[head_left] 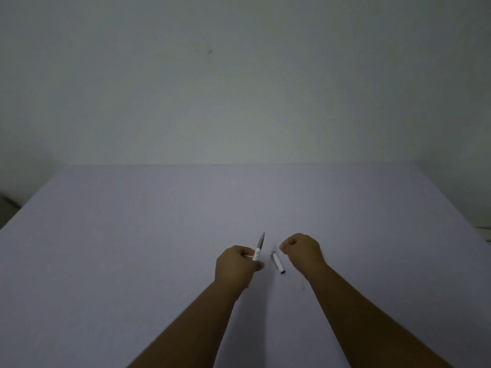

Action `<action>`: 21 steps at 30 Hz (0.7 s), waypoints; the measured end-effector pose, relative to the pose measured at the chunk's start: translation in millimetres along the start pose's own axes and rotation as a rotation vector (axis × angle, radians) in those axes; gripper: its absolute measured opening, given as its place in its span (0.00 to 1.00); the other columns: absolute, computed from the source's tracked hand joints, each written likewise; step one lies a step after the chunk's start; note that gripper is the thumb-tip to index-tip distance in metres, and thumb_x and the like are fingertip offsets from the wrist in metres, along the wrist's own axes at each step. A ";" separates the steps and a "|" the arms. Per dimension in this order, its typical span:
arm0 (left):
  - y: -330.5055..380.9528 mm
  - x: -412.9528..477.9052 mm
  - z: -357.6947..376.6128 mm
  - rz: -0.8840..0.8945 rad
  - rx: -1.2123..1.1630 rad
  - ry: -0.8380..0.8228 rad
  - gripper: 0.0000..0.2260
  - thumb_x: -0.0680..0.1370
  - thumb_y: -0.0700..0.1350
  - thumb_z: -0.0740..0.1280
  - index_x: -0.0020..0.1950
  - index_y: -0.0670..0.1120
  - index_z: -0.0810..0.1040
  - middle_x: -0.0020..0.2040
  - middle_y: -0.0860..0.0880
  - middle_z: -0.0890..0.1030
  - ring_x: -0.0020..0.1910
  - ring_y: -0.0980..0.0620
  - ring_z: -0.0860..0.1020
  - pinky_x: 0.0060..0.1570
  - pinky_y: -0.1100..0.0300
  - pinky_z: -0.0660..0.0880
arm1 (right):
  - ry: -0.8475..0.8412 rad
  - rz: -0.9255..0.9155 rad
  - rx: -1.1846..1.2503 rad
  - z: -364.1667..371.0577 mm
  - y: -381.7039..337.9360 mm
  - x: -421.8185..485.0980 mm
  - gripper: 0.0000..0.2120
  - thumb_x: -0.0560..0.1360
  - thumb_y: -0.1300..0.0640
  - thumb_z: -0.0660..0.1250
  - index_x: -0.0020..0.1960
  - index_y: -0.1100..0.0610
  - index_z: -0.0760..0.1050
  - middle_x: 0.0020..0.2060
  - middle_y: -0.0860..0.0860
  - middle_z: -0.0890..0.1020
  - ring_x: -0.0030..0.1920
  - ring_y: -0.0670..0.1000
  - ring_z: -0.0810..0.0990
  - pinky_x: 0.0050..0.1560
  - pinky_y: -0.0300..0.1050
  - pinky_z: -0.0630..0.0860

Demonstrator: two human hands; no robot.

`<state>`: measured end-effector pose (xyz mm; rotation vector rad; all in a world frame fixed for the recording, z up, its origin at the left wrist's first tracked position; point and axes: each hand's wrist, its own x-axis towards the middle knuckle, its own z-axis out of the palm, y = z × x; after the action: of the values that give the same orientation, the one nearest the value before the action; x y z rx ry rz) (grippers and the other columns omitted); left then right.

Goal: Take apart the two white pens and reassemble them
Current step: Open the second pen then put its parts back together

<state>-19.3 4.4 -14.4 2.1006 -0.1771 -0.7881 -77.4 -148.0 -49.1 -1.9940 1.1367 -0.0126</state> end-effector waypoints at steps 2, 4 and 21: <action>-4.9 6.6 0.5 -0.006 -0.004 -0.005 0.09 0.69 0.42 0.75 0.47 0.46 0.81 0.41 0.48 0.81 0.36 0.51 0.79 0.24 0.64 0.74 | -0.039 0.005 -0.124 15.2 5.3 5.0 0.13 0.75 0.57 0.62 0.53 0.63 0.80 0.52 0.58 0.84 0.50 0.57 0.81 0.48 0.46 0.77; -8.8 12.3 0.6 -0.011 -0.005 -0.008 0.07 0.69 0.42 0.75 0.45 0.45 0.81 0.40 0.47 0.81 0.34 0.51 0.79 0.25 0.64 0.74 | -0.035 -0.010 -0.208 27.9 8.8 7.8 0.12 0.75 0.54 0.64 0.52 0.62 0.79 0.50 0.57 0.84 0.49 0.56 0.82 0.46 0.45 0.78; -10.9 21.5 1.6 -0.006 0.001 -0.036 0.06 0.69 0.43 0.76 0.39 0.48 0.79 0.37 0.49 0.80 0.31 0.54 0.76 0.23 0.65 0.72 | 0.023 0.108 0.574 9.5 -23.7 16.1 0.15 0.74 0.60 0.66 0.28 0.56 0.77 0.26 0.53 0.77 0.28 0.50 0.72 0.40 0.47 0.73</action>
<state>-4.9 1.7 -33.7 2.0899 -0.1912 -0.8297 -47.4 -147.4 -45.7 -1.4260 1.1020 -0.2755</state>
